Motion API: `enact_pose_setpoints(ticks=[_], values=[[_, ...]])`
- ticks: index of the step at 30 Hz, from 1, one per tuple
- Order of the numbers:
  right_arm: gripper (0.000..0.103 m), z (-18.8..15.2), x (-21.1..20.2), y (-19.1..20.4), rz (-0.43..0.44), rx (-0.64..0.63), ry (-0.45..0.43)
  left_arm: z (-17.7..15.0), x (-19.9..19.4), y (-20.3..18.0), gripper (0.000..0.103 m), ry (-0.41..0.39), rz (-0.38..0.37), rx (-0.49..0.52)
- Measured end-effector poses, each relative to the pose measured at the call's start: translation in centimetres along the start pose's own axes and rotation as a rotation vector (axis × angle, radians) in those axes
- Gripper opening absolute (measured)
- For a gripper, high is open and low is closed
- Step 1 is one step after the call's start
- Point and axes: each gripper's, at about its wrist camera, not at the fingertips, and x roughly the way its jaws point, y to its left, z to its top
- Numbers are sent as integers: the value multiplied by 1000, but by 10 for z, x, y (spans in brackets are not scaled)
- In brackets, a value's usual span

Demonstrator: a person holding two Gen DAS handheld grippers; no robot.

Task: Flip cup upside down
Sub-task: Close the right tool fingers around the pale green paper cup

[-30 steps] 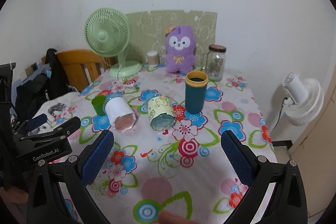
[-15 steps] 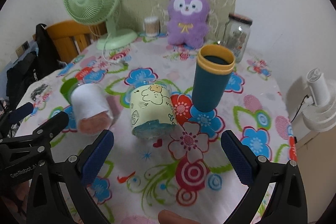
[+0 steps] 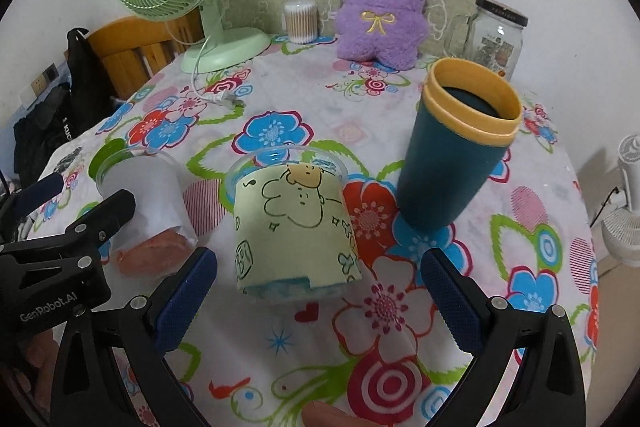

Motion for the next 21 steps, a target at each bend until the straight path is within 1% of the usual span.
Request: enact_pose_setpoints(ticks=[2,4,9,10,12,14,21], values=[[102,1,3,0,7,3,2,2,2,1,103,3,0,-3],[97,1,6,2,21,-8,8,3,3,3,103,2,-1,-11],[78,-1,12,11,39,-41,28,4,2,3,103,-1,-5,-12],[77,-1,13,11,45,-41,31,3,2,2,103,3,-5,-9],[68,-2,15,12,45,-42,39,3,1,1,103,3,-5,-4],[63,-2,15,12,52,-41,41,3,0,1,103,3,-2,-2],[62,-3,2,14,53,-50,5,3,-11,4,103,-13,1,-5]])
